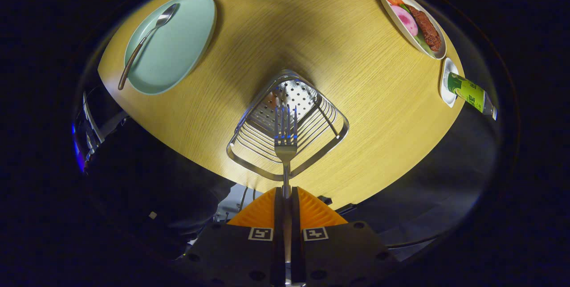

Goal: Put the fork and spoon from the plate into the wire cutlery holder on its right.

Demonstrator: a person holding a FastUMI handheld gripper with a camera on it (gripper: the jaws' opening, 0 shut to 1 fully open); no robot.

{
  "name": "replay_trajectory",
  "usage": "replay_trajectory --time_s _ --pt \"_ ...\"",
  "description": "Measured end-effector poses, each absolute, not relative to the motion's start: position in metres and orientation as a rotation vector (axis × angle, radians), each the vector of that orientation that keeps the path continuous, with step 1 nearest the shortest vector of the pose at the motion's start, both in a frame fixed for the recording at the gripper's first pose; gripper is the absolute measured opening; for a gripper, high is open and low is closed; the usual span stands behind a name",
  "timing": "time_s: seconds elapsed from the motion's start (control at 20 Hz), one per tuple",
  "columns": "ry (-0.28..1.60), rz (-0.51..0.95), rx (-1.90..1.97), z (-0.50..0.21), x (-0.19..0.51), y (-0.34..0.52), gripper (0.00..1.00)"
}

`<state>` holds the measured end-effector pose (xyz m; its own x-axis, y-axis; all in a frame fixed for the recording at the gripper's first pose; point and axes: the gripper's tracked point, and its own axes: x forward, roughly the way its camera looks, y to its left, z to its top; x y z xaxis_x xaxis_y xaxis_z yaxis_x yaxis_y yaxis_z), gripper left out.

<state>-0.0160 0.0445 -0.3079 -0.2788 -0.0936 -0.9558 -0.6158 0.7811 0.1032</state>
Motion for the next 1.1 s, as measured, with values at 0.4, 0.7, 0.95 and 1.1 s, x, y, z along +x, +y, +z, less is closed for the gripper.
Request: replay_trajectory --time_s 0.4,0.7,0.95,1.1 --pt "1.648 0.536 -0.417 -0.312 0.0 0.048 0.68" --pt "1.241 0.322 -0.175 -0.282 0.034 0.049 1.0" --pt "0.939 0.281 0.012 -0.203 0.039 0.099 0.99" --pt "0.897 0.385 0.155 -0.177 0.023 0.171 0.99"
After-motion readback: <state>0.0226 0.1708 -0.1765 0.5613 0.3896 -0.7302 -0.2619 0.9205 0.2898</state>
